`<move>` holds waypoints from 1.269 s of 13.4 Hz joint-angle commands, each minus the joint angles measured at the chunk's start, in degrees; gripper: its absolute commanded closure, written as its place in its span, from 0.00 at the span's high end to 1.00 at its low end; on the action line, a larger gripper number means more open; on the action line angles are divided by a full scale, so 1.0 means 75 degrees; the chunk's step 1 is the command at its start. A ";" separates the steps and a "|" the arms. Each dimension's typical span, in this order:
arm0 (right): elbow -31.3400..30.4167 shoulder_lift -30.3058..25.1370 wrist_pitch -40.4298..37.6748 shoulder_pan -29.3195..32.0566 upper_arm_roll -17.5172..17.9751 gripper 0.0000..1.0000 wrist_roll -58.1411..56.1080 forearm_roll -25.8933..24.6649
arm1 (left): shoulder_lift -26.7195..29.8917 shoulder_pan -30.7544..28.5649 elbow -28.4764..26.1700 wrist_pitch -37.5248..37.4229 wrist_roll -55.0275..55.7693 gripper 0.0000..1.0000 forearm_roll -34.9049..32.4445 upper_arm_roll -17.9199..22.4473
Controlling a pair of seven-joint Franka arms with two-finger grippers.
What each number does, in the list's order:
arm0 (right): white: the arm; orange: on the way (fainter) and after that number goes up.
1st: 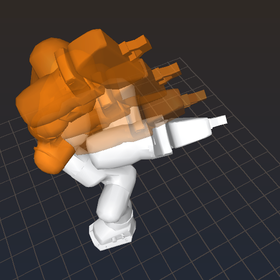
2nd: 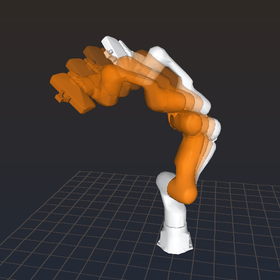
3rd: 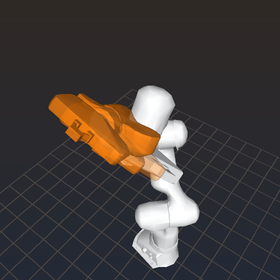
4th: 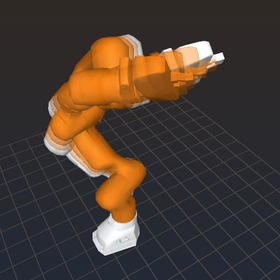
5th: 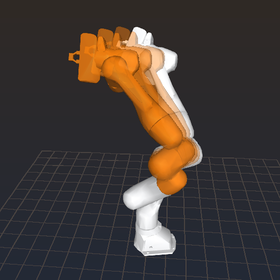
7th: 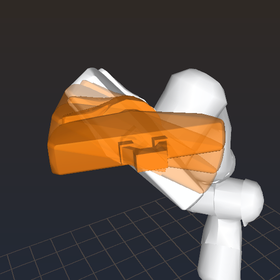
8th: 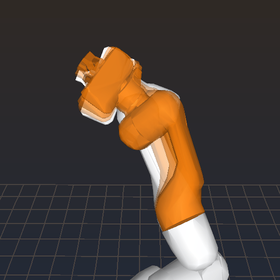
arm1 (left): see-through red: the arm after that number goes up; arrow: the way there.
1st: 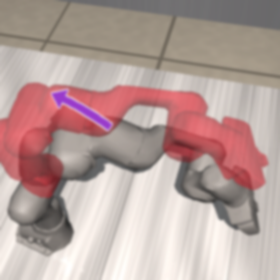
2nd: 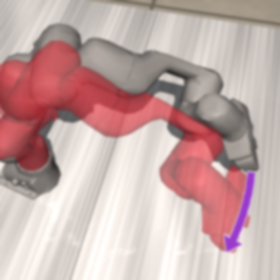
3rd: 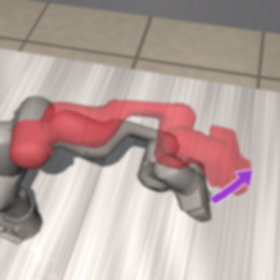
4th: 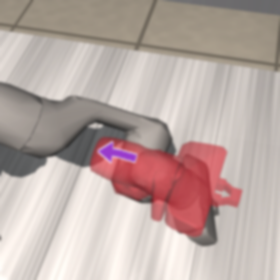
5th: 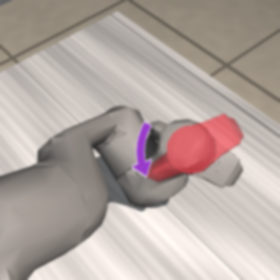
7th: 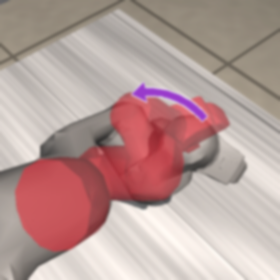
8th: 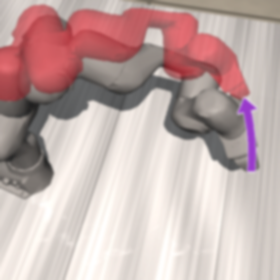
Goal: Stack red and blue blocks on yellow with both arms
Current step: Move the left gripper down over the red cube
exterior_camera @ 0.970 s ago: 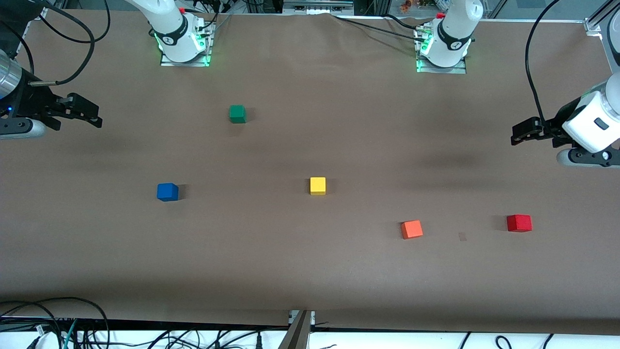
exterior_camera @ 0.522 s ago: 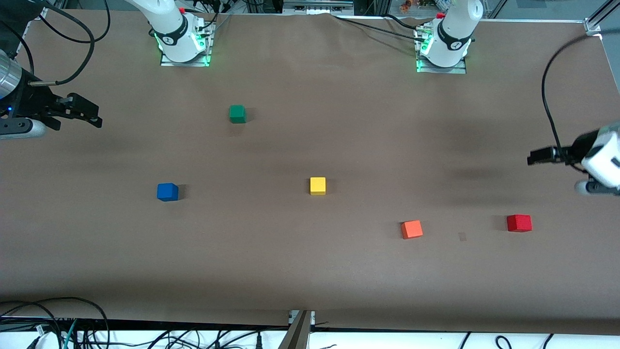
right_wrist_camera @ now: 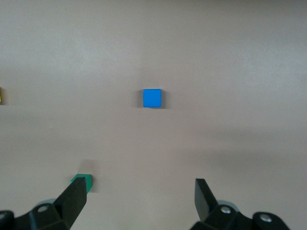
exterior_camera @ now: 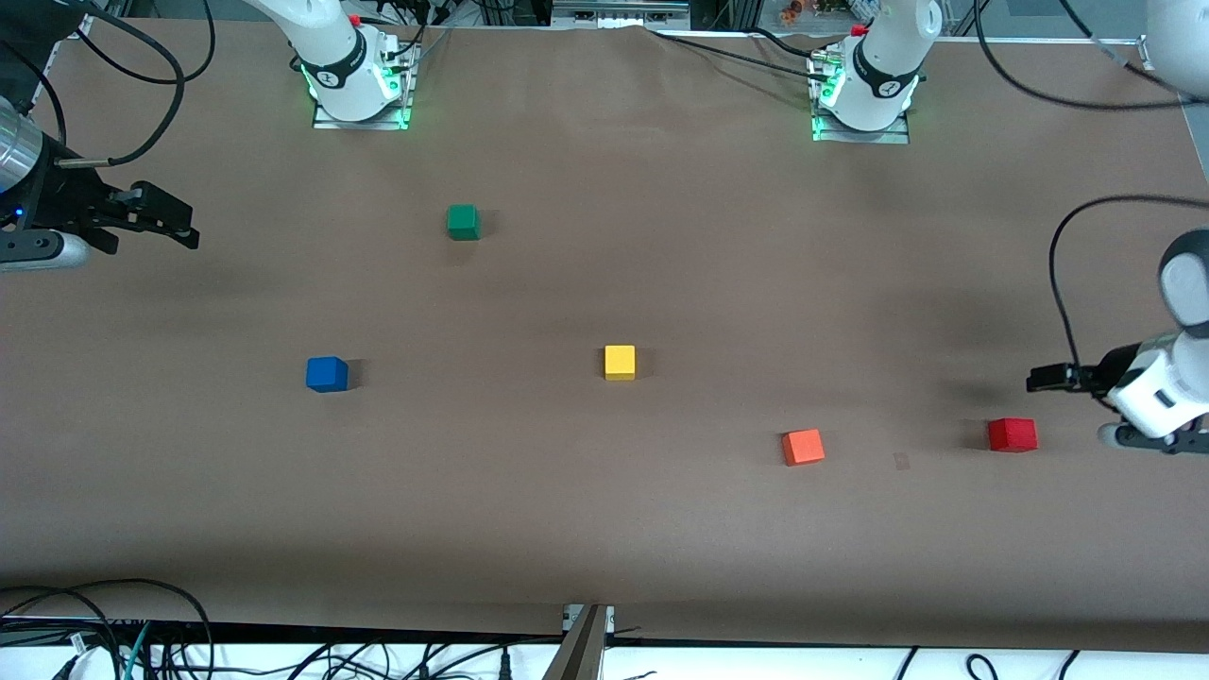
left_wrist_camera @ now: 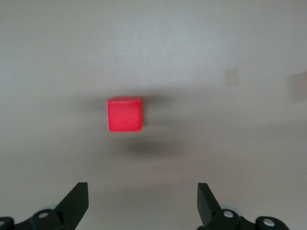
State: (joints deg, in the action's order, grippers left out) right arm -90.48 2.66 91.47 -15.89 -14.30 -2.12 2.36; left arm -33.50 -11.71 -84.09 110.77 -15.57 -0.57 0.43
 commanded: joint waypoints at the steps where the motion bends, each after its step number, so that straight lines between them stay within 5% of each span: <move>1: 0.0227 0.0079 -0.0185 0.0021 0.0032 1.00 0.0084 -0.0115 | -0.0525 -0.0055 0.0079 0.0637 -0.0197 1.00 -0.0088 -0.0057; 17: 0.0216 0.0126 -0.0197 0.0103 -0.0061 1.00 0.0037 -0.0209 | -0.1405 -0.0301 -0.0343 0.2843 -0.0525 1.00 -0.0334 -0.0045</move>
State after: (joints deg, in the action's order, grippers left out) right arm -90.46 2.77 91.36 -15.72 -14.98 -2.12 1.64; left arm -43.61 -12.70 -86.55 130.67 -18.49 -1.96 0.46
